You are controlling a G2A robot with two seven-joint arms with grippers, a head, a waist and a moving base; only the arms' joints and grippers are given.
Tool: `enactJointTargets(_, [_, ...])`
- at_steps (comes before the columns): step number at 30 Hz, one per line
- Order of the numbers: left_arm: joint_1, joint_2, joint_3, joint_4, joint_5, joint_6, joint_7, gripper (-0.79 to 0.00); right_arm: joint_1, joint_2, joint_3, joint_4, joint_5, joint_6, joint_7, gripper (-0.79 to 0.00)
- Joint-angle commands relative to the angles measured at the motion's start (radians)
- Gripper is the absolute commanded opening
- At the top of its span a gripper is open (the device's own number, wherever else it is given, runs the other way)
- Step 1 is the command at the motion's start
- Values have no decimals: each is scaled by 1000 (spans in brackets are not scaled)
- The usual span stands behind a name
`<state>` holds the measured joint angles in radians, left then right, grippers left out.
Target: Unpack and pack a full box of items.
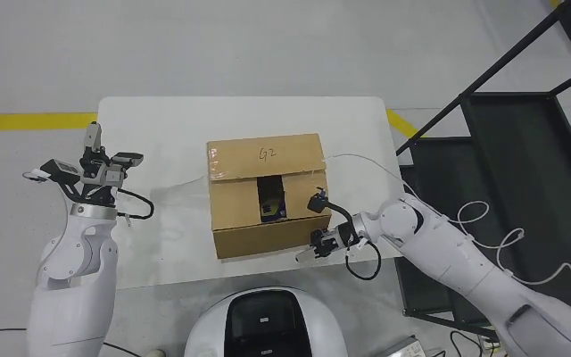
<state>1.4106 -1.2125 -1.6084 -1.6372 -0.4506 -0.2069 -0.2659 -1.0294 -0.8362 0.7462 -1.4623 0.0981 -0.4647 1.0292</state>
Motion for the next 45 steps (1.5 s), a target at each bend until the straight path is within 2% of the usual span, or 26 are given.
enactJointTargets(1, [0,0,0,0,0,0,0,0,-8,2,6,-5,5,-4,7,0])
enactJointTargets(6, [0,0,0,0,0,0,0,0,-32,13,32,-28,101,-84,91,0])
enactJointTargets(9, [0,0,0,0,0,0,0,0,-47,23,68,-28,259,-160,167,0])
enactJointTargets(13, [0,0,0,0,0,0,0,0,-58,44,140,-7,481,-159,167,0])
enactJointTargets(18, [0,0,0,0,0,0,0,0,-60,61,221,28,729,-86,240,0])
enactJointTargets(22, [1,0,1,-1,2,1,-1,0,-62,63,260,53,807,-39,287,0])
enactJointTargets(30, [73,1,57,-44,15,59,-133,0,-69,59,283,80,852,-16,311,0])
enactJointTargets(34, [78,6,74,-46,-8,86,-268,0,-69,59,283,80,852,-16,311,0])
enactJointTargets(39, [52,28,48,-42,21,121,-562,0,-69,59,283,80,852,-16,311,0])
enactJointTargets(43, [-18,46,24,-9,6,223,-757,0,-69,59,283,80,852,-16,311,0])
enactJointTargets(45, [-60,56,19,7,39,245,-842,0,-69,59,283,80,852,-16,311,0])
